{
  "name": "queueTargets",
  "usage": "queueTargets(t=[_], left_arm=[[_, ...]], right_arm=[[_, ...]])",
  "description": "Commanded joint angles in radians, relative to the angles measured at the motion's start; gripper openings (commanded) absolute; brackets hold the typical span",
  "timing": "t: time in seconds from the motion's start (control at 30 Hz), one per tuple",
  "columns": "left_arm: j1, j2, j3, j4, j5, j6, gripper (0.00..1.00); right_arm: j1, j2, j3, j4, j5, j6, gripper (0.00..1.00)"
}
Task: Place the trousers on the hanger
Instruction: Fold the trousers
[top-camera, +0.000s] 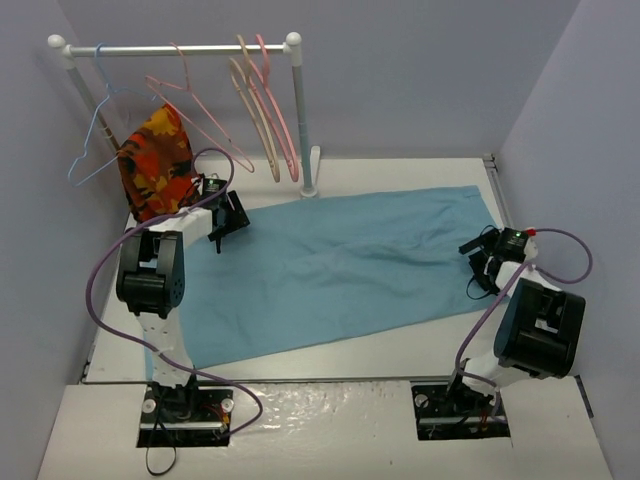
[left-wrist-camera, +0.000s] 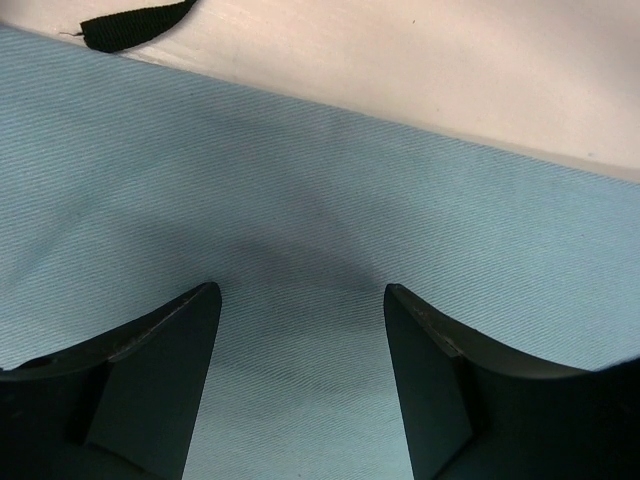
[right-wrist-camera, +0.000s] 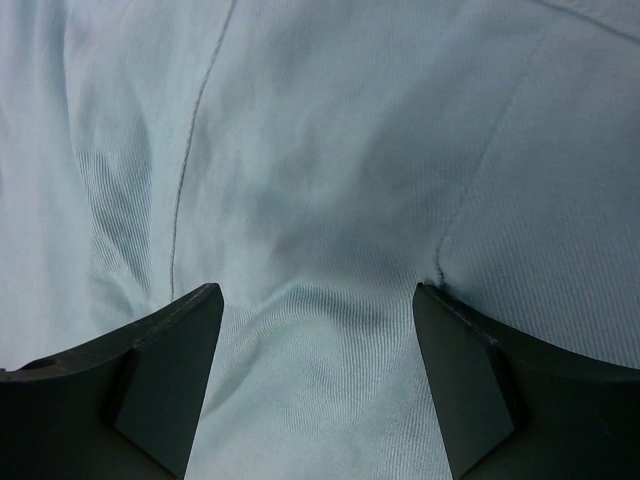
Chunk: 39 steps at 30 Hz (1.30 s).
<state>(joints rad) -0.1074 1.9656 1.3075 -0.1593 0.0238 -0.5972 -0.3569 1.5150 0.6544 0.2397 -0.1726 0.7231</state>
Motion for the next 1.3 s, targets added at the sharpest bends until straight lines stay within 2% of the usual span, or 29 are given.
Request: queueTargets(t=[0.0,0.13,0.23,0.3,0.37,0.47,0.6,0.7,0.8,0.97,1.27], left_arm=[[0.020,0.057,0.004,-0.044,-0.007,-0.029,0.63],[0.028,0.069,0.019,-0.053,-0.011,-0.027,0.63],[0.029,0.078,0.033,-0.056,-0.007,-0.019,0.63],[0.027,0.076,0.046,-0.051,0.005,-0.015,0.63],[0.023,0.067,0.050,-0.042,0.021,-0.012,0.63],[0.017,0.035,0.037,-0.031,0.032,-0.012,0.63],[0.017,-0.007,0.007,-0.034,0.022,-0.015,0.63],[0.017,-0.024,-0.023,-0.038,0.013,-0.015,0.63],[0.017,-0.041,-0.059,-0.046,0.004,-0.015,0.63],[0.019,-0.054,-0.095,-0.053,-0.015,0.010,0.64],[0.022,0.059,0.000,-0.118,-0.057,0.046,0.63]], right_arm=[[-0.105,-0.033,-0.024,-0.256,0.140,-0.069,0.75],[-0.168,-0.060,0.003,-0.328,0.168,-0.089,0.75],[-0.163,-0.076,0.026,-0.342,0.158,-0.102,0.76],[-0.112,-0.103,0.059,-0.344,0.166,-0.120,0.76],[0.021,-0.117,0.113,-0.358,0.220,-0.137,0.76],[0.147,-0.104,0.215,-0.356,0.249,-0.174,0.74],[0.278,0.021,0.384,-0.376,0.293,-0.311,0.73],[0.323,0.156,0.530,-0.383,0.249,-0.402,0.73],[0.331,0.290,0.632,-0.387,0.191,-0.446,0.73],[0.348,0.434,0.738,-0.391,0.184,-0.504,0.74],[0.349,0.702,0.904,-0.423,0.273,-0.553,0.74]])
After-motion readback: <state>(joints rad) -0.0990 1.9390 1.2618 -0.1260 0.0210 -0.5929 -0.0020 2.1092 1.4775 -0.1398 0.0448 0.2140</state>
